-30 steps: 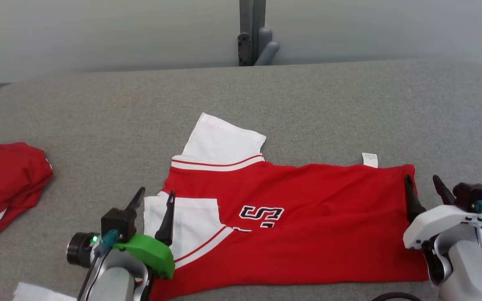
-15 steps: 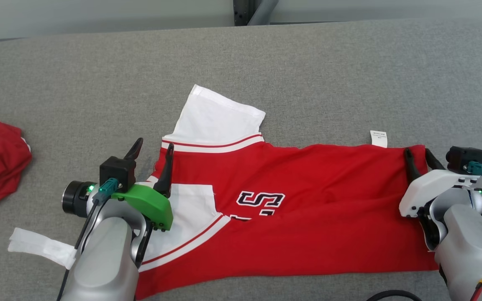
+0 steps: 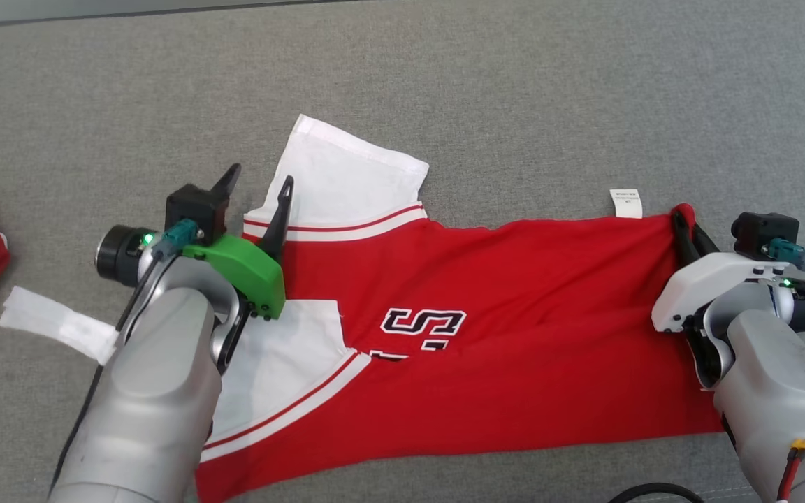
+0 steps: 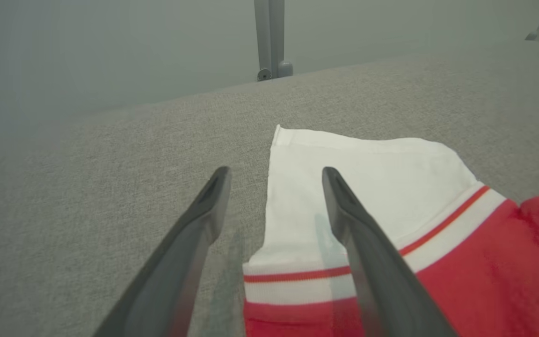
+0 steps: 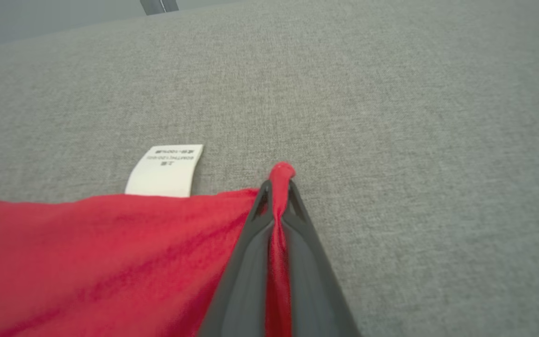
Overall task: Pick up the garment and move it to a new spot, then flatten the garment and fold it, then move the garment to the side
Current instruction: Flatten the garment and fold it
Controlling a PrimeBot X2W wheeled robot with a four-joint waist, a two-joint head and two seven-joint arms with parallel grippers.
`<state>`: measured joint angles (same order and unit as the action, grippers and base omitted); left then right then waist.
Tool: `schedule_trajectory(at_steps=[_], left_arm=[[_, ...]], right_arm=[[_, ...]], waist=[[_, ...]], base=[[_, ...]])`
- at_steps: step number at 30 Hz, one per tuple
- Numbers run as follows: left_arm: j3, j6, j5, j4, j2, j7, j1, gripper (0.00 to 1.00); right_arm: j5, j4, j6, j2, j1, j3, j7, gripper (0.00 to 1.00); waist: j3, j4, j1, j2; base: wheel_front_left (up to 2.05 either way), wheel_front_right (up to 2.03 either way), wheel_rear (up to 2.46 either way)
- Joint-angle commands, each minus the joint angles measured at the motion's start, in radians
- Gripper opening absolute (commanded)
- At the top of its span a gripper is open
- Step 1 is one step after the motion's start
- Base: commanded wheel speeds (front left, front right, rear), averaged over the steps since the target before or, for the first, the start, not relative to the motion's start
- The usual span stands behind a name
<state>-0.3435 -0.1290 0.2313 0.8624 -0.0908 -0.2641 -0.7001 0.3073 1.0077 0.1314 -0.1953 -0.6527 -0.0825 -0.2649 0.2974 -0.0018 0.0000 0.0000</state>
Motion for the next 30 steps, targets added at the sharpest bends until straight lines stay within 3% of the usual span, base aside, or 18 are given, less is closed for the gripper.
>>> schedule_trajectory(at_steps=[1,12,20,22,23,25,26,28,30], left_arm=[[-0.025,-0.003,0.029,0.041,-0.017,0.004,-0.064,1.00],[-0.206,-0.003,0.169,0.207,-0.058,0.182,-0.314,1.00],[-0.283,-0.003,0.251,0.267,-0.092,0.269,-0.372,1.00],[-0.291,-0.003,0.273,0.284,-0.096,0.287,-0.375,0.76],[-0.294,-0.003,0.287,0.293,-0.101,0.296,-0.376,0.53],[-0.304,-0.003,0.306,0.303,-0.104,0.306,-0.370,0.31],[-0.310,-0.003,0.315,0.308,-0.106,0.309,-0.366,0.29],[-0.330,-0.003,0.326,0.311,-0.108,0.324,-0.360,0.00],[-0.347,-0.003,0.343,0.305,-0.111,0.326,-0.359,0.00]], right_arm=[[0.009,-0.010,-0.001,0.010,-0.007,-0.012,0.002,0.00],[0.020,-0.039,-0.002,0.029,-0.020,-0.048,0.003,0.00],[0.026,-0.048,-0.002,0.062,-0.029,-0.084,0.005,0.00],[0.030,-0.049,-0.002,0.068,-0.036,-0.090,0.005,0.00],[0.032,-0.049,-0.002,0.070,-0.040,-0.094,0.005,0.00],[0.036,-0.050,-0.002,0.072,-0.042,-0.101,0.005,0.00],[0.038,-0.050,-0.002,0.073,-0.043,-0.104,0.005,0.00],[0.041,-0.049,-0.002,0.071,-0.043,-0.108,0.005,0.00],[0.043,-0.047,-0.002,0.066,-0.042,-0.111,0.005,0.00]], waist=[[0.034,-0.028,0.0000,0.0000],[0.089,-0.090,0.0000,0.0000],[0.100,-0.127,0.0000,0.0000],[0.105,-0.134,0.0000,0.0000],[0.107,-0.138,0.0000,0.0000],[0.107,-0.143,0.0000,0.0000],[0.107,-0.145,0.0000,0.0000],[0.107,-0.145,0.0000,0.0000],[0.105,-0.143,0.0000,0.0000]], base=[[0.00,0.00,0.00],[0.00,0.00,0.00],[0.00,0.00,0.00],[0.00,0.00,0.00],[0.00,0.00,0.00],[0.00,0.00,0.00],[0.00,0.00,0.00],[0.00,0.00,0.00],[0.00,0.00,0.00]])
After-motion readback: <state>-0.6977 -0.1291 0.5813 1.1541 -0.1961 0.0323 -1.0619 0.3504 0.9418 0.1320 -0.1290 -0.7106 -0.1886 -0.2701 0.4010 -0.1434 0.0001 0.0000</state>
